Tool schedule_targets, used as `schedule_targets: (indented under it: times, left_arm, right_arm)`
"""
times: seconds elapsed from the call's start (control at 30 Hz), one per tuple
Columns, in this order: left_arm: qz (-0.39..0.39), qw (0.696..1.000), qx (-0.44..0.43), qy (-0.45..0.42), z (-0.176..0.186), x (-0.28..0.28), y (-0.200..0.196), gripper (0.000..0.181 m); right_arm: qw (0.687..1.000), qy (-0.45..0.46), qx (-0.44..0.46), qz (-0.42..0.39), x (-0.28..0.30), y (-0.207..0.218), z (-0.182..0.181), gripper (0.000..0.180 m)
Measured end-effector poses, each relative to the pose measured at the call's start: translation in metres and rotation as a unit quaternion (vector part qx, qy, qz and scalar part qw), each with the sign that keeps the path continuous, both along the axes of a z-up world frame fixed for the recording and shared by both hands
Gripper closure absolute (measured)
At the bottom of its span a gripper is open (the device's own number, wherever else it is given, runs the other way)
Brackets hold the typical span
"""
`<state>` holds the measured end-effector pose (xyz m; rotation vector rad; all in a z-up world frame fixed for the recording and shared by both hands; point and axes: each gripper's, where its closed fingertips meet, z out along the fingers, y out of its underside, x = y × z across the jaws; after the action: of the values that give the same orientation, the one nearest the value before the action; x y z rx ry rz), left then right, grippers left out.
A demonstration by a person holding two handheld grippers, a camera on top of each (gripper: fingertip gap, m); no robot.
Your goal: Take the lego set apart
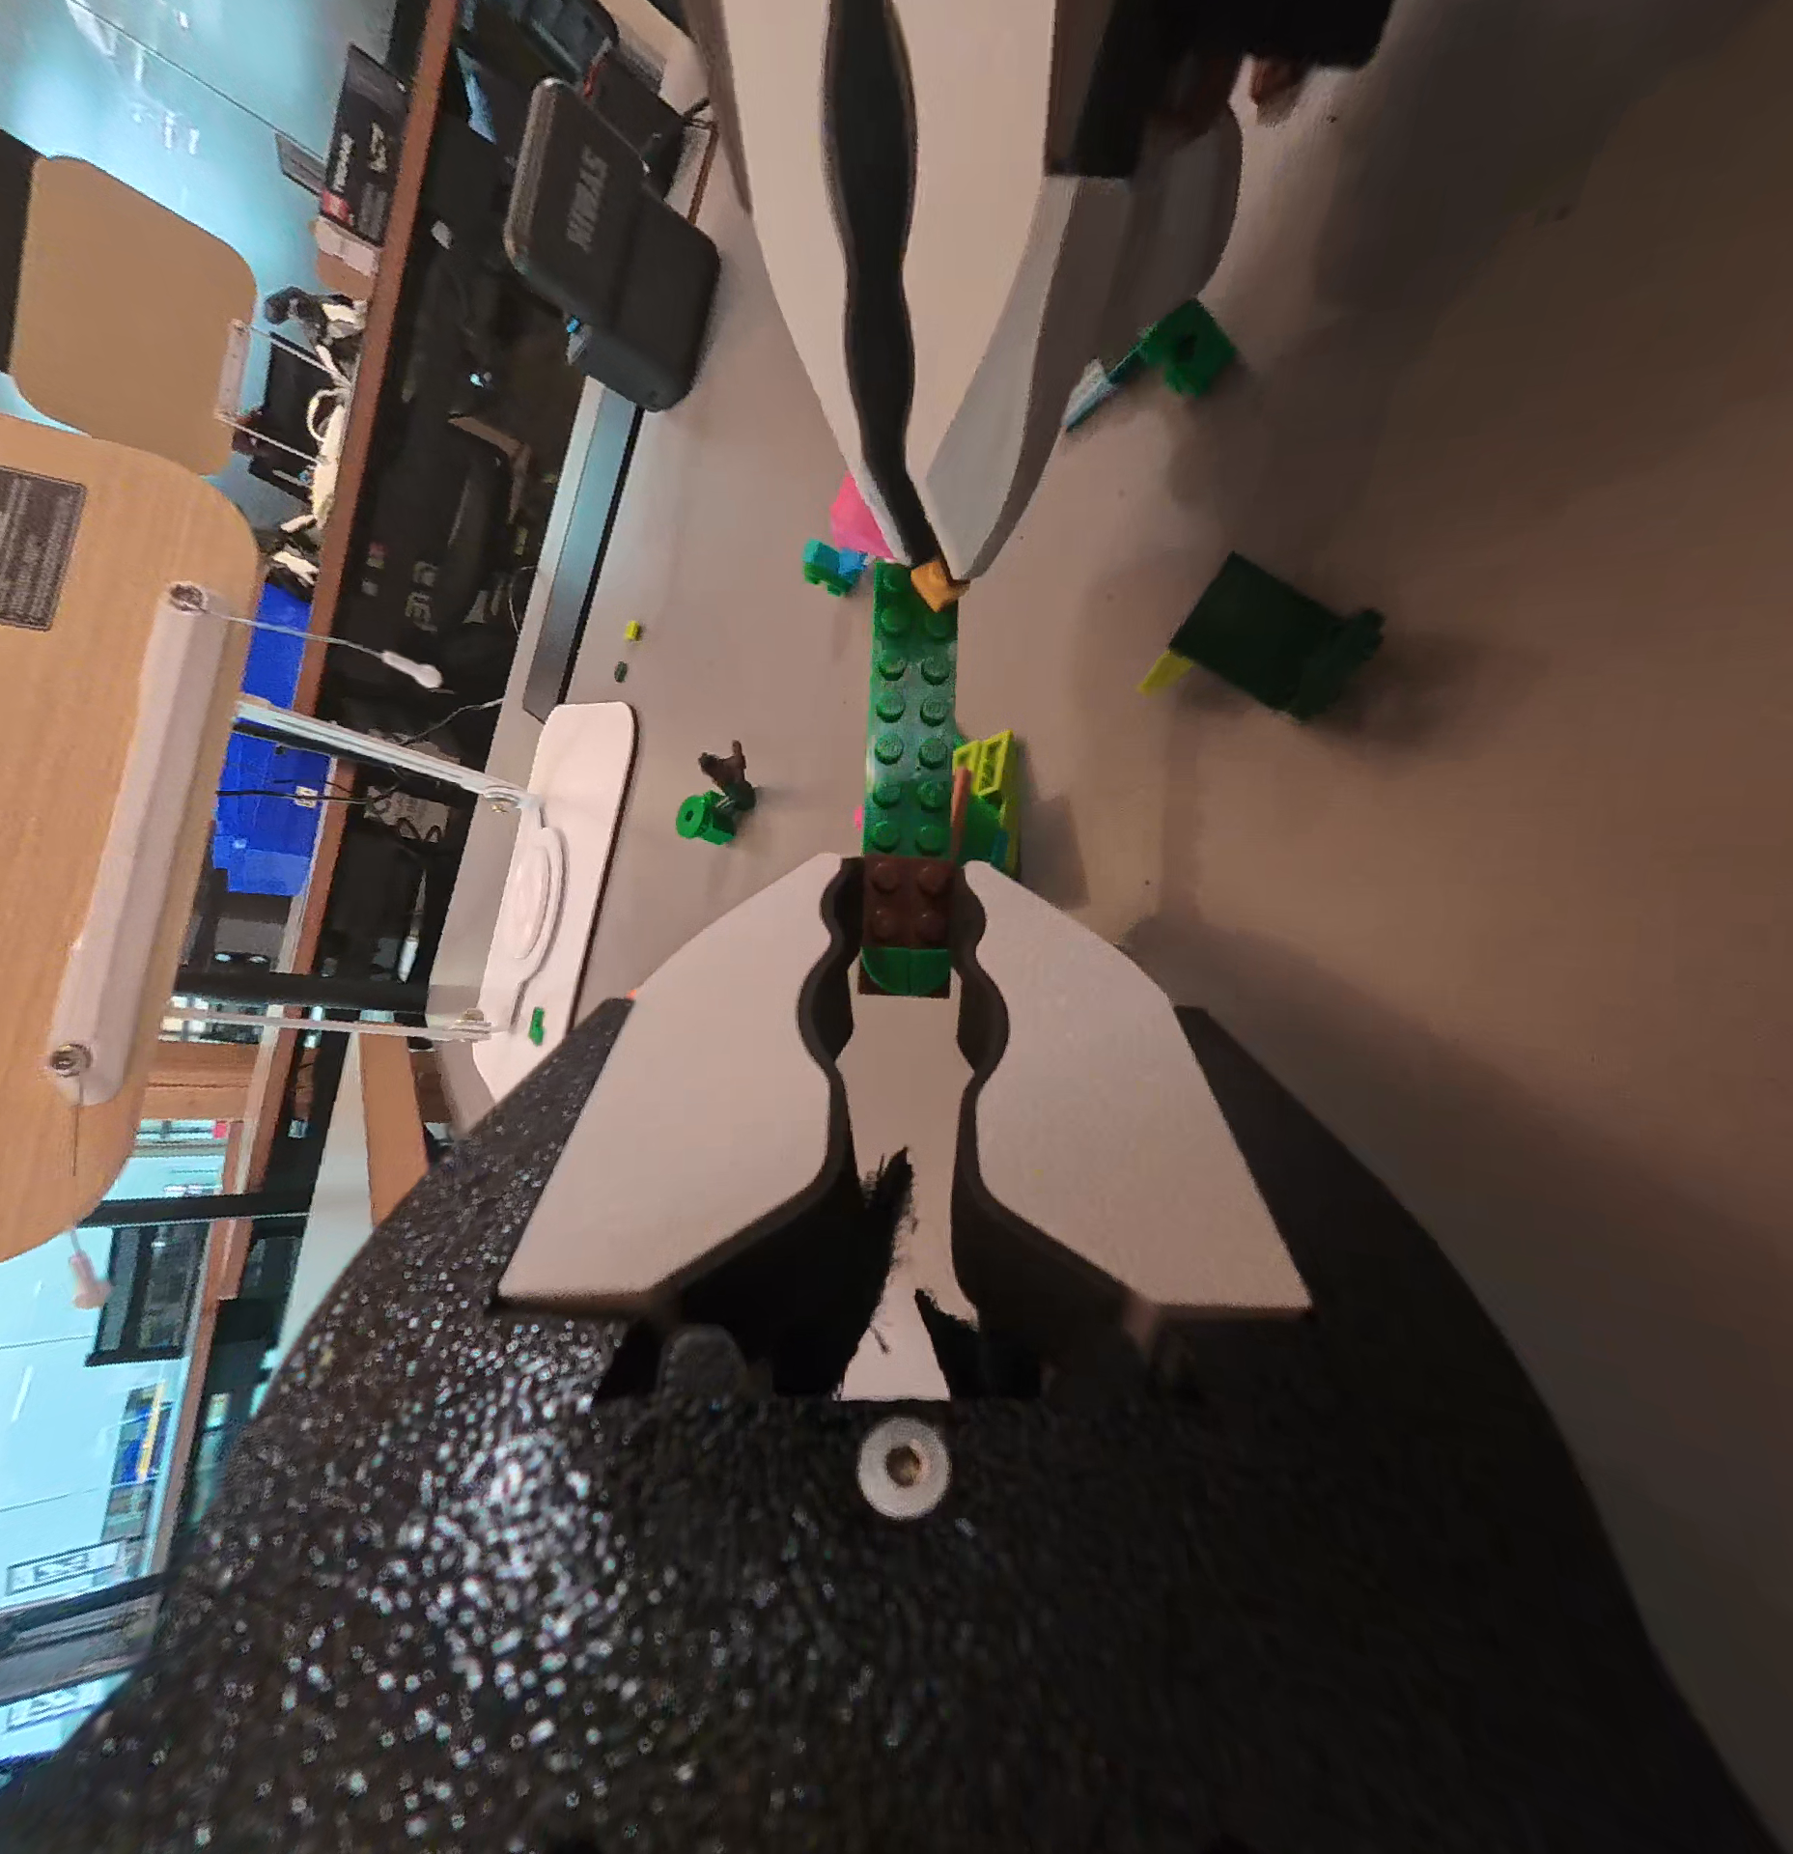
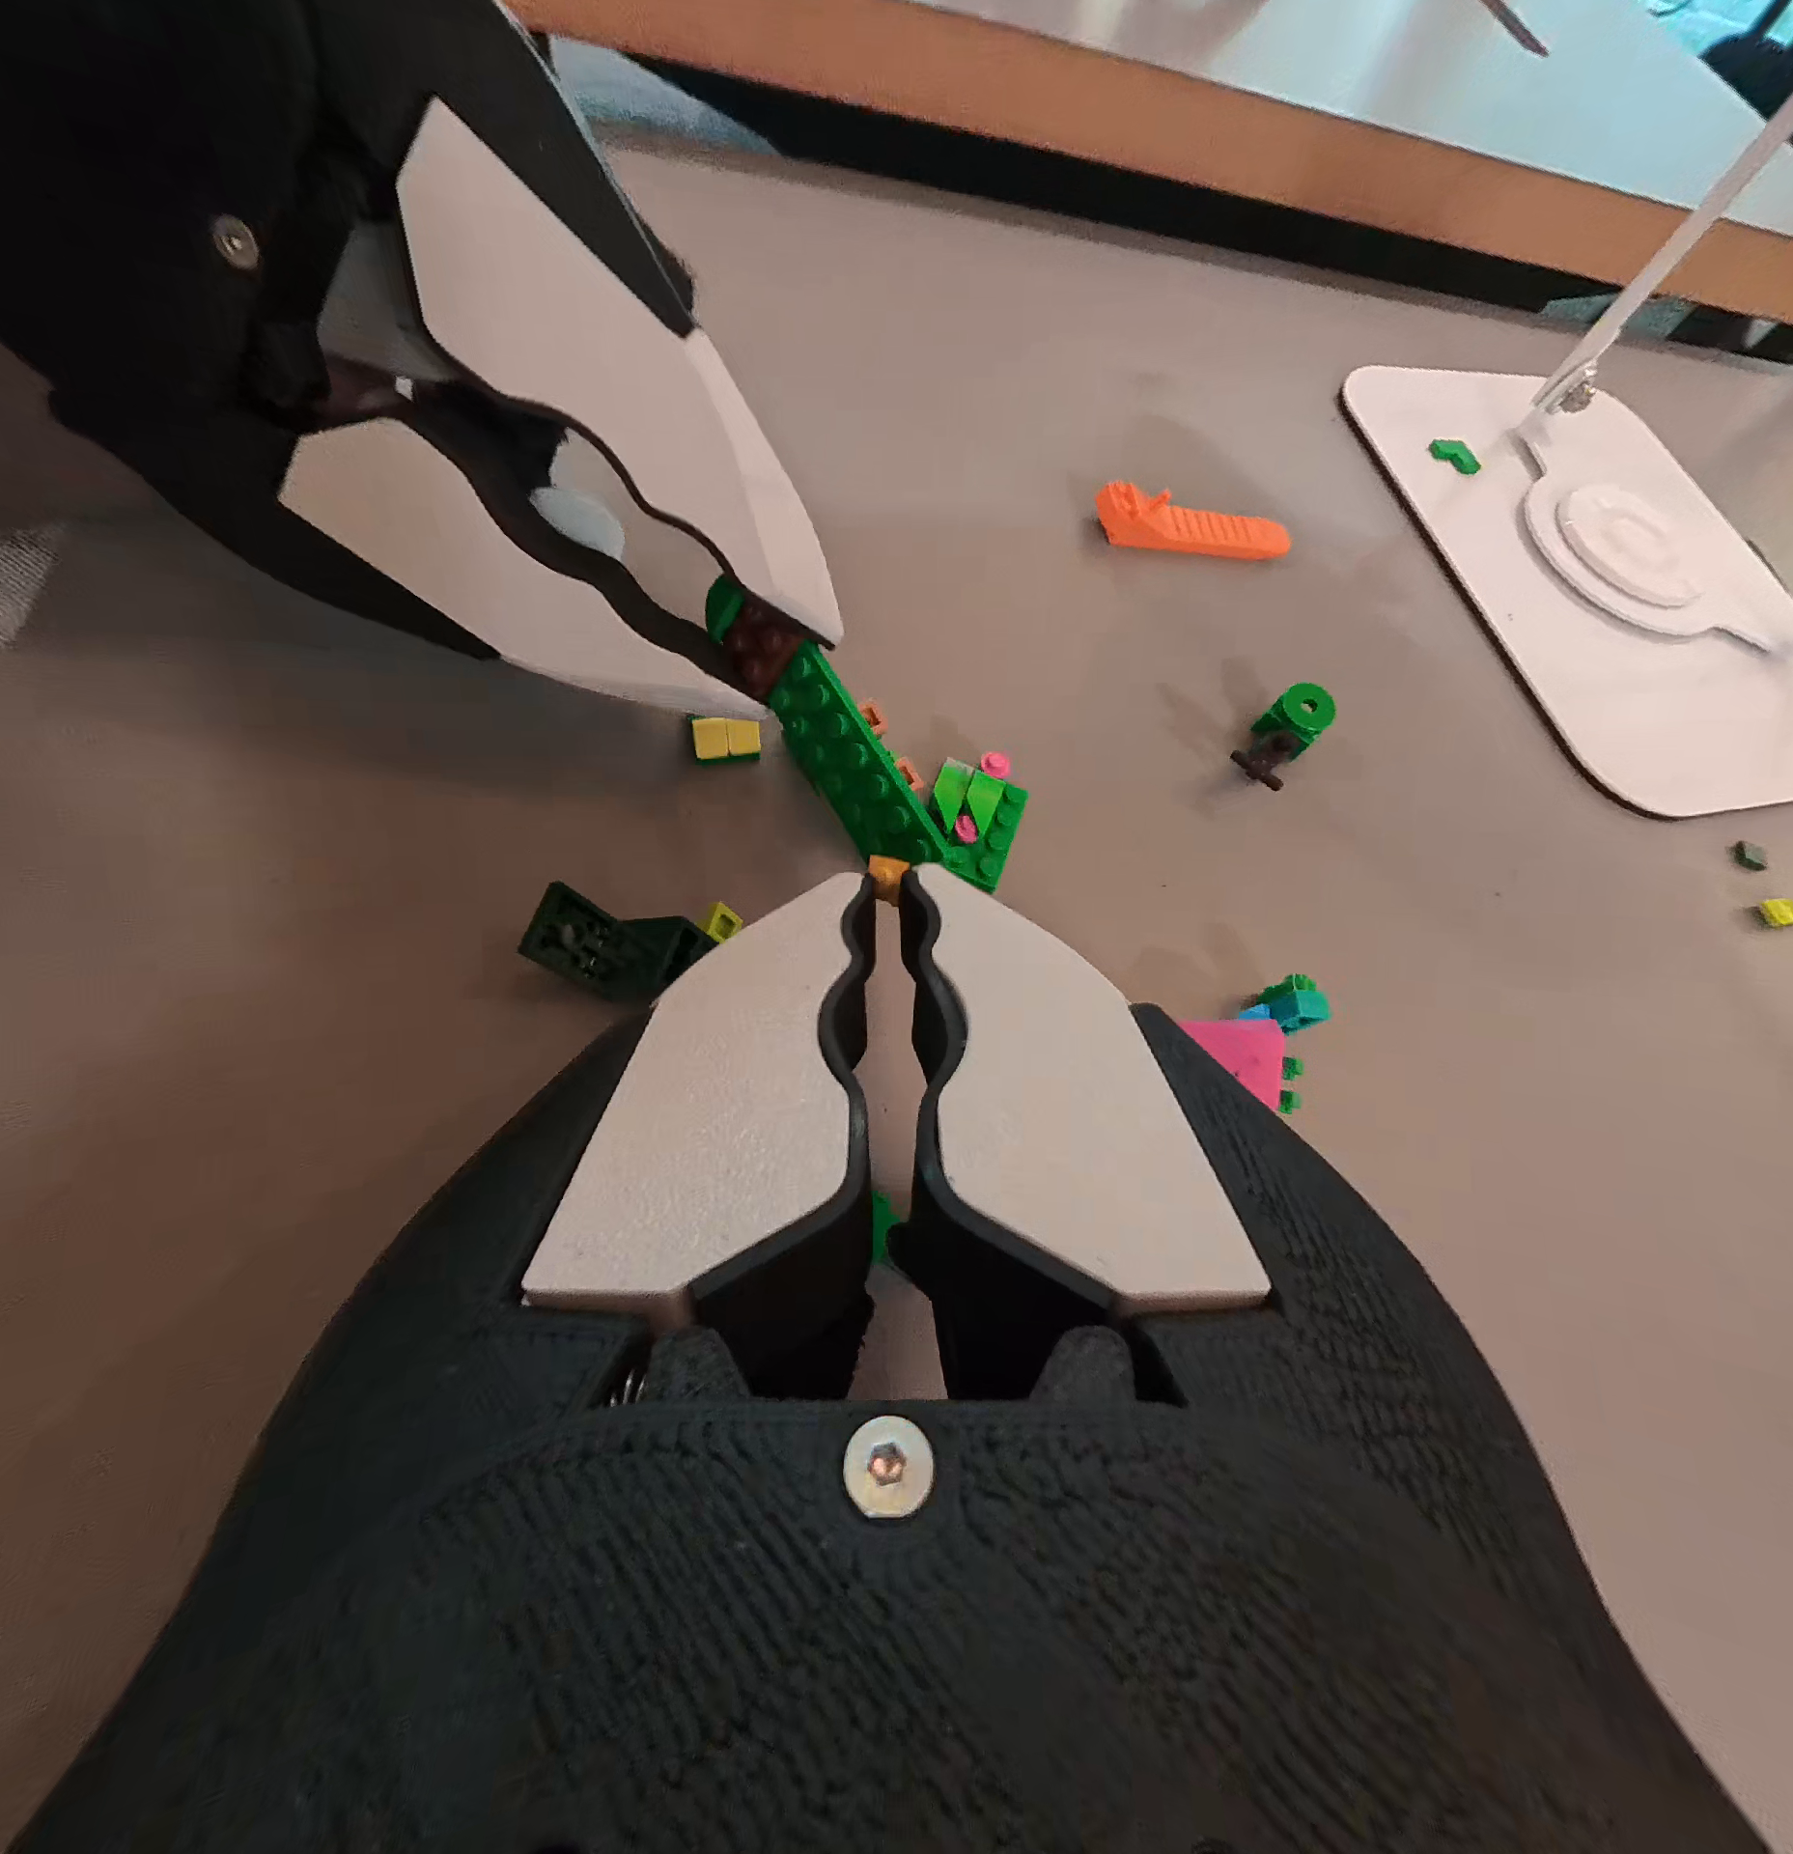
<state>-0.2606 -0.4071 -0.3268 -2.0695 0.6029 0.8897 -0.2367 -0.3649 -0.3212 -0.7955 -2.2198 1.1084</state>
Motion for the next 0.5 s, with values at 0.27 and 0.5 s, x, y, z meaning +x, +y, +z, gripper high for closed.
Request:
schedule_targets:
  times: [0.27,0.5]
  left_arm:
    - [0.030,0.999,0.036,0.017,0.012,-0.010,-0.002,0.164]
    - [0.101,0.988,0.020,-0.115,-0.003,-0.021,-0.009,0.164]
  right_arm:
    - [0.996,-0.002,-0.089,0.013,-0.001,-0.004,0.010,0.180]
    - [0.989,0.104,0.061,-0.085,-0.025,0.017,0.014,0.150]
